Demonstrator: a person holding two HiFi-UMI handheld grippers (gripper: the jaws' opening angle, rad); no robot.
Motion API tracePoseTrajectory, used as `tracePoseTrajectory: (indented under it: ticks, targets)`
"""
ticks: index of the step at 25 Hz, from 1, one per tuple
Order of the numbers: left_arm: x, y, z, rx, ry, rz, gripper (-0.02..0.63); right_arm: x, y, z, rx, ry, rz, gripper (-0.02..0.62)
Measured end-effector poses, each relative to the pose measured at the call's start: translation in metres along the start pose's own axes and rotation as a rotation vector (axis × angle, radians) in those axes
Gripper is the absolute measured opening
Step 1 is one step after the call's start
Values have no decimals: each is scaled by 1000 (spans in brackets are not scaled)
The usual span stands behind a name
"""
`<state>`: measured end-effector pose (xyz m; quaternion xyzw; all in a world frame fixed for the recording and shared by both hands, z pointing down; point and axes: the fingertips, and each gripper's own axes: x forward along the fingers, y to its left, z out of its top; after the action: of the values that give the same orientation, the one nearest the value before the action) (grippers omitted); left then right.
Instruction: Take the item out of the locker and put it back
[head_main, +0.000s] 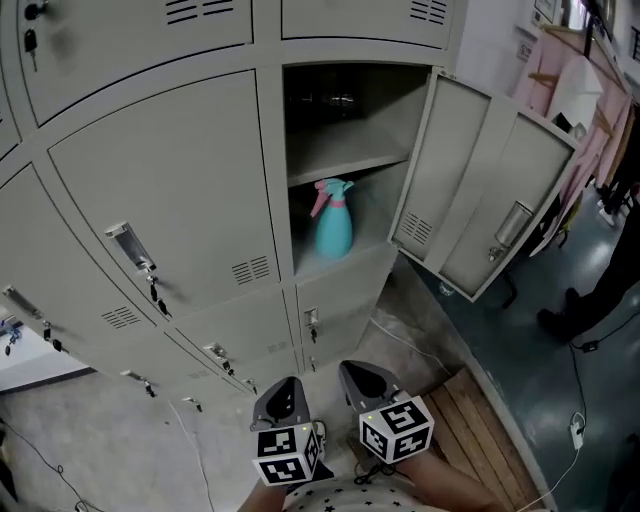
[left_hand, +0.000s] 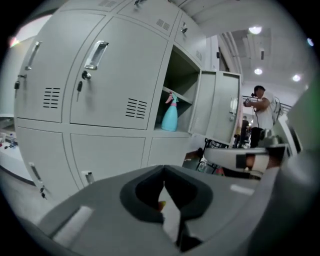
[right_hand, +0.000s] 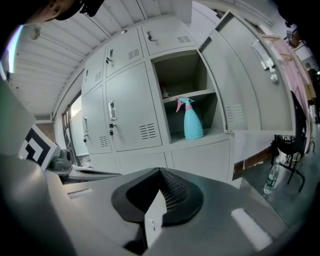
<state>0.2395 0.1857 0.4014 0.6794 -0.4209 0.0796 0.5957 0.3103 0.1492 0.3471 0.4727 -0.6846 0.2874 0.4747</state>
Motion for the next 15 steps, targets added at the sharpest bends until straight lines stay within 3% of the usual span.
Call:
tracePoseTrajectory:
  ticks: [9,12,13,15]
  targets:
    - [90,15,51,27,30,-62,6,115,-75,85,-45,-84,-86,14]
    - [108,18,58,32,40,-81,6,145,-97,106,-31,-108,-120,282]
    - [113,18,60,34,44,-87,7,153,-106,112,-41,-120,-143,334]
    - [122,18,62,34,50,-99,6,168,-121,122,-69,-135,-188,375]
